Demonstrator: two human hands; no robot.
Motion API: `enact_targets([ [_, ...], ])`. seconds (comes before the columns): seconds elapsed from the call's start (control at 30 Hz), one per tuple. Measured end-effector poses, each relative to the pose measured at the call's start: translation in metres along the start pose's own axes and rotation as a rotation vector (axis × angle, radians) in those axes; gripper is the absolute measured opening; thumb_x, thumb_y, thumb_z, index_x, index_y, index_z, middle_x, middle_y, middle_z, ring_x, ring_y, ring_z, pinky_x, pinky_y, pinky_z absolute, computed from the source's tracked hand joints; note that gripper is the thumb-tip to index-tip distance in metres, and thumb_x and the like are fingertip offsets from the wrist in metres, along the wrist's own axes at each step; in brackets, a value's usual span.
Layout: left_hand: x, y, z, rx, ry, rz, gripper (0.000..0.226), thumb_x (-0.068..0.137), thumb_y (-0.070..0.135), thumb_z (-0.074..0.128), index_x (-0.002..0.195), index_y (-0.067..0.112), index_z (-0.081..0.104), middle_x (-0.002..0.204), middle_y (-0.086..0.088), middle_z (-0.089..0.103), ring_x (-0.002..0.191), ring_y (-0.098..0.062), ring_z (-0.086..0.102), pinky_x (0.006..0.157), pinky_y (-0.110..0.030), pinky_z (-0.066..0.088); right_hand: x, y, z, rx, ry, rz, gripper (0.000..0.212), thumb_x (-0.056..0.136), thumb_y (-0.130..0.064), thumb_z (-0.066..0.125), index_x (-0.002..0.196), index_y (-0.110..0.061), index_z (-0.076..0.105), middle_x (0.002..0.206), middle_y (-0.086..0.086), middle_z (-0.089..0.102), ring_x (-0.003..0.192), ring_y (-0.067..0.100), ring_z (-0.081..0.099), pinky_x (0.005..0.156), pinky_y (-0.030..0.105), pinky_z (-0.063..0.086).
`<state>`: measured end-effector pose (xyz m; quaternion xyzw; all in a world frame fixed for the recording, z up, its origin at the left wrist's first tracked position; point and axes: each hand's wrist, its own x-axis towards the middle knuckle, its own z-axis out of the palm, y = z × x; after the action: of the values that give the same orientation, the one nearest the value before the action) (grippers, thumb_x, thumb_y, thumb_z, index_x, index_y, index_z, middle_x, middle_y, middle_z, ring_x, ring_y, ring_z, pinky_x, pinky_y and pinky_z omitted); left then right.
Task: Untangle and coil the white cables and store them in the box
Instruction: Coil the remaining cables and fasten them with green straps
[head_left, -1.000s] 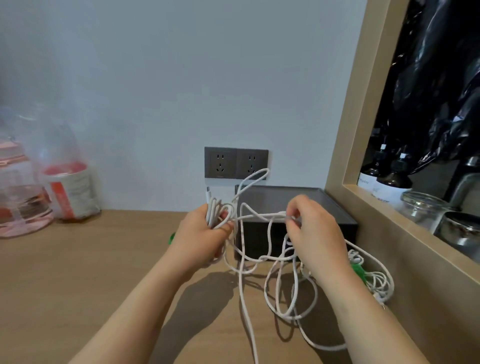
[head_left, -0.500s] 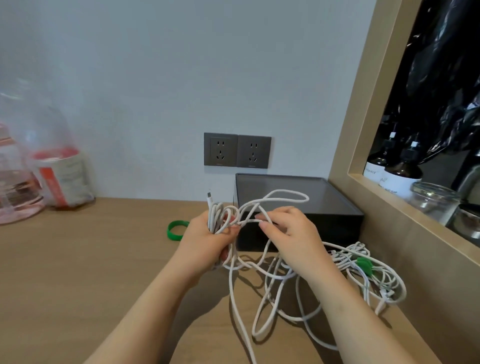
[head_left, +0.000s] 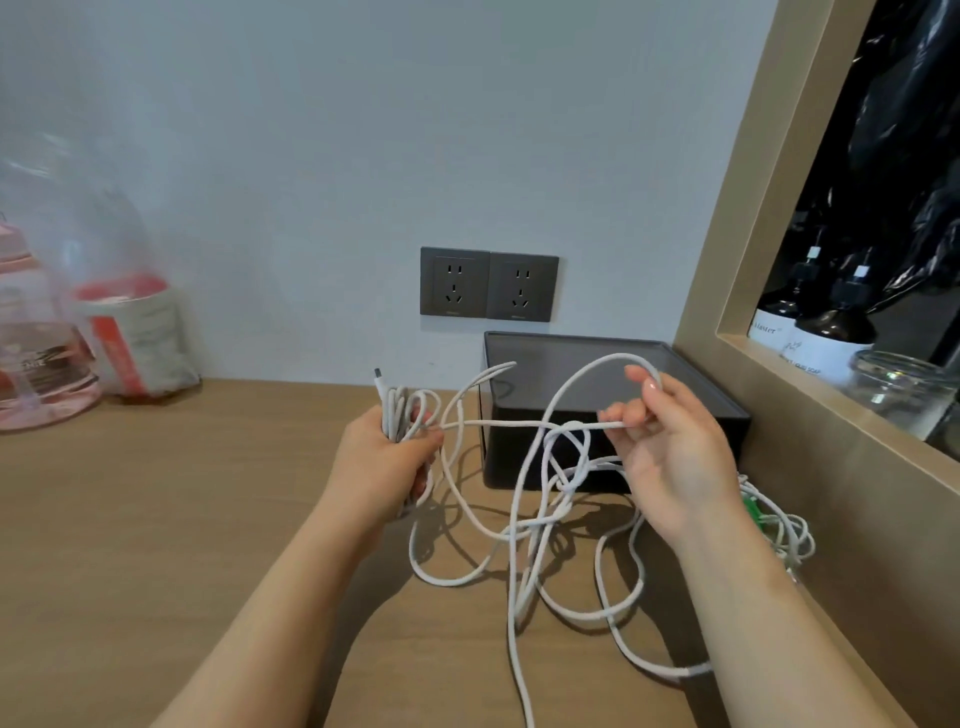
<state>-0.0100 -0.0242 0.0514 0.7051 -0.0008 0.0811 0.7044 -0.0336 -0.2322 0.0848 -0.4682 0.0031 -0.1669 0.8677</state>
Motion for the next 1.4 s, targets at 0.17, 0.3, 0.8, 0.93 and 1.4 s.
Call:
enact_targets([
  [0.17, 0.008, -0.006, -0.004, 0.044, 0.162, 0.047, 0.013, 0.088, 0.005, 0.061, 0.081, 0.016, 0.059, 0.062, -0.006, 0.054, 0.05, -0.018, 0.046, 0.052, -0.027, 0.039, 0.0, -0.005, -0.003, 0.116, -0.004, 0.075, 0.029, 0.101, -0.021, 0.034, 0.091, -0.014, 0.06, 0.038, -0.005, 0.026, 0.031, 0.006, 0.023, 0.033, 0.017, 0.027],
  [0.3, 0.01, -0.007, -0.01, -0.003, 0.241, 0.03, 0.015, 0.087, 0.004, 0.059, 0.079, 0.016, 0.056, 0.059, -0.005, 0.051, 0.047, -0.017, 0.043, 0.044, -0.025, 0.036, 0.001, -0.011, -0.014, -0.221, 0.078, -0.019, 0.026, 0.101, -0.021, 0.035, 0.097, -0.011, 0.059, 0.04, -0.004, 0.028, 0.031, 0.007, 0.021, 0.034, 0.018, 0.019],
  [0.8, -0.008, -0.003, 0.011, -0.041, -0.054, 0.06, 0.009, 0.09, 0.007, 0.06, 0.086, 0.014, 0.058, 0.063, -0.004, 0.055, 0.049, -0.01, 0.049, 0.048, -0.02, 0.046, -0.025, -0.013, 0.017, -1.432, -0.215, -0.058, 0.043, 0.093, -0.034, 0.052, 0.135, -0.028, 0.045, 0.137, -0.009, 0.043, 0.099, 0.01, 0.056, 0.086, 0.032, 0.049],
  [0.93, -0.008, -0.003, 0.011, -0.019, -0.1, 0.076, 0.01, 0.09, 0.008, 0.06, 0.088, 0.017, 0.056, 0.063, -0.001, 0.056, 0.049, -0.008, 0.05, 0.049, -0.021, 0.046, -0.033, -0.025, 0.033, -1.337, -0.039, -0.484, 0.024, 0.095, -0.025, 0.048, 0.115, -0.029, 0.061, 0.111, -0.011, 0.063, 0.086, 0.011, 0.06, 0.078, 0.031, 0.051],
  [1.4, -0.007, 0.006, 0.005, -0.125, 0.039, 0.175, 0.017, 0.09, 0.004, 0.058, 0.079, 0.016, 0.055, 0.056, 0.003, 0.06, 0.056, -0.014, 0.058, 0.06, -0.03, 0.049, 0.0, 0.014, 0.008, -1.371, -0.093, -0.347, 0.025, 0.088, -0.007, 0.044, 0.097, -0.028, 0.054, 0.08, 0.0, 0.056, 0.064, 0.02, 0.052, 0.056, 0.031, 0.042],
])
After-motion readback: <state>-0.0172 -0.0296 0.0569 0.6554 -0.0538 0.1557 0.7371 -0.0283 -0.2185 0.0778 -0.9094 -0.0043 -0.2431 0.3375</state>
